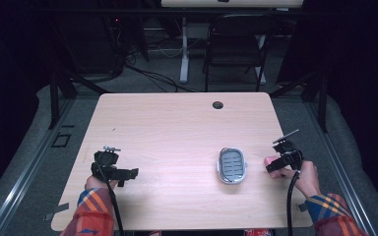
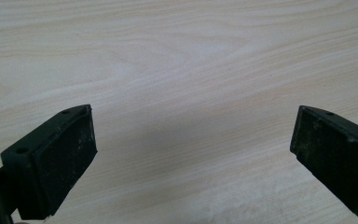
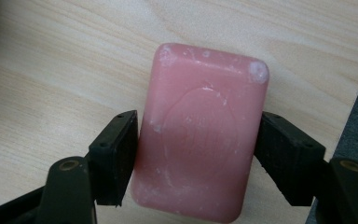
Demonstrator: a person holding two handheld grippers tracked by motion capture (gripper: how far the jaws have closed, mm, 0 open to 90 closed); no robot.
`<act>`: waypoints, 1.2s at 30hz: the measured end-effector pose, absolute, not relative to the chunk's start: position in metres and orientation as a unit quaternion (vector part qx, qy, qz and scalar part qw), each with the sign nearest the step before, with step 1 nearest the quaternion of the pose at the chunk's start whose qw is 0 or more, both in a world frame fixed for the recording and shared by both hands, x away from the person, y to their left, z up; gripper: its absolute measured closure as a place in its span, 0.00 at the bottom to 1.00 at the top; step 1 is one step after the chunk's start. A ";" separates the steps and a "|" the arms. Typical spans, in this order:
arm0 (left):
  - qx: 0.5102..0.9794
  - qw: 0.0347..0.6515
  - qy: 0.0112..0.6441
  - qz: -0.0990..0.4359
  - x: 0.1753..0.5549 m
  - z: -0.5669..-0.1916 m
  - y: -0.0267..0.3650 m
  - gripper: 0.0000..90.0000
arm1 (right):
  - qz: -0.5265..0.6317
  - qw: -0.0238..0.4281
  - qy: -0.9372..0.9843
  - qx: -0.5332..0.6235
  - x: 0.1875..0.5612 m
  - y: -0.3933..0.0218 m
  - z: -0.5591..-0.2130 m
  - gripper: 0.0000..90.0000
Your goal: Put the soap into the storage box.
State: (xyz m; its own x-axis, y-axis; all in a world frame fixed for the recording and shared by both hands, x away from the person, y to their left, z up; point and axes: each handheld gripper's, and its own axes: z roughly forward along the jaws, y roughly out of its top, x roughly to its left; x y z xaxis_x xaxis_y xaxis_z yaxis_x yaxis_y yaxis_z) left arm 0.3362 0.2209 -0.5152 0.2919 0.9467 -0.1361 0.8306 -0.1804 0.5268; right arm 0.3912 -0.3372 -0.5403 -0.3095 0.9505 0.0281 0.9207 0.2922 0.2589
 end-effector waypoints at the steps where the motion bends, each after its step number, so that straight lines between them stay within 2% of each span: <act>1: 0.760 0.261 0.584 0.111 0.336 -0.515 0.221 0.00 | 0.114 0.064 0.801 0.584 0.391 -0.337 -0.541 0.37; 5: 0.760 0.263 0.583 0.111 0.335 -0.514 0.221 0.00 | 0.112 0.061 0.799 0.588 0.391 -0.337 -0.541 0.41; 32: 0.762 0.262 0.581 0.109 0.336 -0.515 0.221 0.00 | 0.117 0.047 0.812 0.570 0.390 -0.342 -0.531 0.42; 36: 0.762 0.262 0.582 0.109 0.336 -0.515 0.221 0.00 | 0.122 0.061 0.808 0.573 0.388 -0.341 -0.530 0.42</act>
